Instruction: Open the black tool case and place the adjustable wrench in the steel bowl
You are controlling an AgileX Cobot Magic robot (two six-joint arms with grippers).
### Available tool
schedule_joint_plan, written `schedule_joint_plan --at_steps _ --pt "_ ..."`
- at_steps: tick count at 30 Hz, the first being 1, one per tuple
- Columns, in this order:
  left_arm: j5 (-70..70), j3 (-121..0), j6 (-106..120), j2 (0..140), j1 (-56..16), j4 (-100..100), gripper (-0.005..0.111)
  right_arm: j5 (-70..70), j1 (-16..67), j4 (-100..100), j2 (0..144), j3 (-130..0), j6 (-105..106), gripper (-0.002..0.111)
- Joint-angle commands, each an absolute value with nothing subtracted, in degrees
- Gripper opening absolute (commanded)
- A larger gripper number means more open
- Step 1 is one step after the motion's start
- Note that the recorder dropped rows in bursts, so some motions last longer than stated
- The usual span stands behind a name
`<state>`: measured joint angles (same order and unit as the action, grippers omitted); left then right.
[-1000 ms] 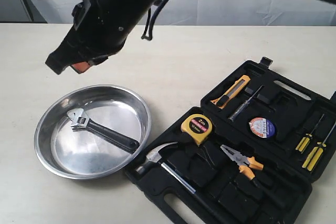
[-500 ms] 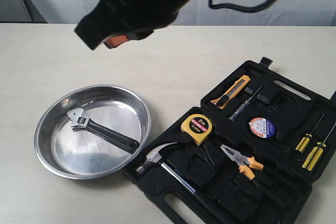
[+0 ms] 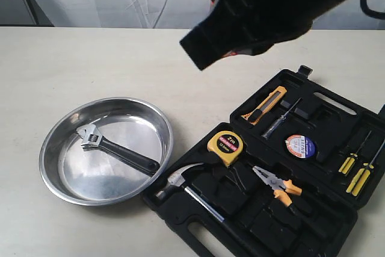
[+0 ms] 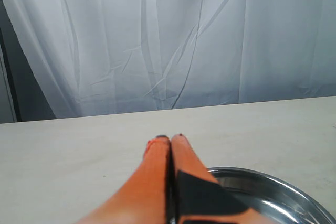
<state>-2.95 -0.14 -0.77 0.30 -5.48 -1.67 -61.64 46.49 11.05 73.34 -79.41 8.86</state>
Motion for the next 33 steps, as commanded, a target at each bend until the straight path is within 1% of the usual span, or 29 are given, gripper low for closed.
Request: schedule_joint_plan --at_steps 1,3,5,7,9,10,11,12,14,16,19,21,26,33 --pt "-2.89 0.0 -0.92 0.0 -5.85 -2.14 0.0 -65.15 46.41 5.84 70.32 -79.14 -2.42 -0.001" --pt "-2.89 0.0 -0.92 0.0 -5.85 -2.14 0.0 -65.29 46.41 1.38 68.46 -78.9 -8.67 -0.001" --pt "-2.89 0.0 -0.92 0.0 -5.85 -2.14 0.0 -60.51 46.41 -1.82 64.42 -75.69 -11.56 -0.001" --pt "-2.89 0.0 -0.92 0.0 -5.85 -2.14 0.0 -50.42 45.8 -2.59 58.36 -67.44 -11.45 -0.001" --pt "-2.89 0.0 -0.92 0.0 -5.85 -2.14 0.0 -39.79 41.53 -1.15 52.53 -57.29 -10.21 -0.001" --pt "-2.89 0.0 -0.92 0.0 -5.85 -2.14 0.0 -30.68 37.06 3.41 48.34 -49.98 -4.94 -0.001" --pt "-2.89 0.0 -0.92 0.0 -5.85 -2.14 0.0 -27.56 34.33 5.3 46.56 -47.17 -3.68 -0.001" --pt "-2.89 0.0 -0.92 0.0 -5.85 -2.14 0.0 -22.53 28.18 8.8 41.36 -40.49 -2.16 -0.001" --pt "-2.89 0.0 -0.92 0.0 -5.85 -2.14 0.0 -17.02 19.48 9.36 32.74 -30.4 -2.16 -0.001" --pt "-2.89 0.0 -0.92 0.0 -5.85 -2.14 0.0 -12.63 12.72 8.93 24.16 -21.19 -0.79 -0.001" --pt "-2.89 0.0 -0.92 0.0 -5.85 -2.14 0.0 -5.65 7.33 6.48 9.84 -8.86 0.34 -0.001" --pt "-2.89 0.0 -0.92 0.0 -5.85 -2.14 0.0 -3.19 4.98 6.33 1.07 -3.42 0.0 -0.001" --pt "-2.89 0.0 -0.92 0.0 -5.85 -2.14 0.0 -1.75 3.96 0.0 0.0 -1.41 0.0 -0.001" --pt "-2.89 0.0 -0.92 0.0 -5.85 -2.14 0.0 -7.06 4.07 -2.84 0.0 0.0 0.0 -0.001"
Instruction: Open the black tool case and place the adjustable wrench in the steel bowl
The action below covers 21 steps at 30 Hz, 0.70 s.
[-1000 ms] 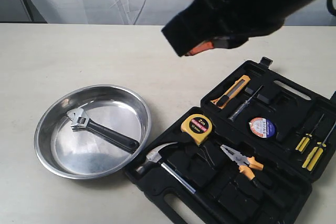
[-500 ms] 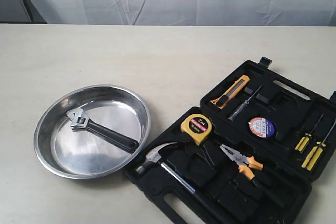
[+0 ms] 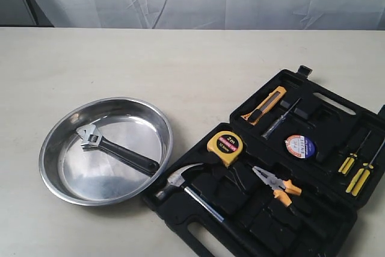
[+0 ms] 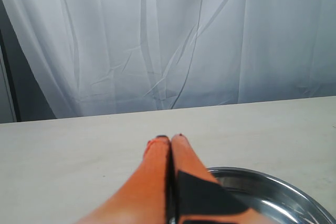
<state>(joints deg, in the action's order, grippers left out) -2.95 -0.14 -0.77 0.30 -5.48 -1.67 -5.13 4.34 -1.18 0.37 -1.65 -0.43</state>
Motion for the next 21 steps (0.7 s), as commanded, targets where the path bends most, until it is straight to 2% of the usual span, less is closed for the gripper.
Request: schedule_joint_plan --at_steps 1,11,21 --pt "-2.89 0.0 -0.92 0.0 -5.85 -2.14 0.0 -7.06 4.07 -3.44 0.0 0.0 0.0 -0.001" --pt "-2.89 0.0 -0.92 0.0 -5.85 -2.14 0.0 -17.14 4.07 -5.04 0.0 0.0 0.0 -0.001" --pt "-2.89 0.0 -0.92 0.0 -5.85 -2.14 0.0 -17.02 4.07 -5.04 0.0 0.0 0.0 -0.001"
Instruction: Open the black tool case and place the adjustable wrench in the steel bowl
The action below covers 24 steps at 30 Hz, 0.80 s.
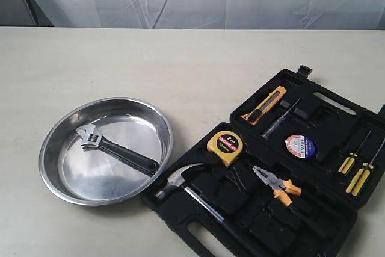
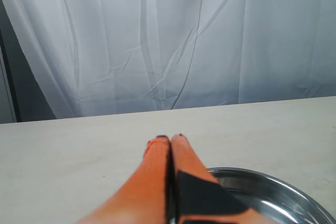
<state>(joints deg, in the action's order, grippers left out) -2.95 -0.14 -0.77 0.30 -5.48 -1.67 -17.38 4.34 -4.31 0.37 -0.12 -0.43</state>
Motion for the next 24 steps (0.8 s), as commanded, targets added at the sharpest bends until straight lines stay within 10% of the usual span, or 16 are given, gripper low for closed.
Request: schedule_joint_plan --at_steps 1,24 --pt "-2.89 0.0 -0.92 0.0 -5.85 -2.14 0.0 -17.05 4.07 -4.65 0.0 0.0 0.0 -0.001" --pt "-2.89 0.0 -0.92 0.0 -5.85 -2.14 0.0 -17.04 4.07 0.61 0.0 0.0 0.0 -0.001"
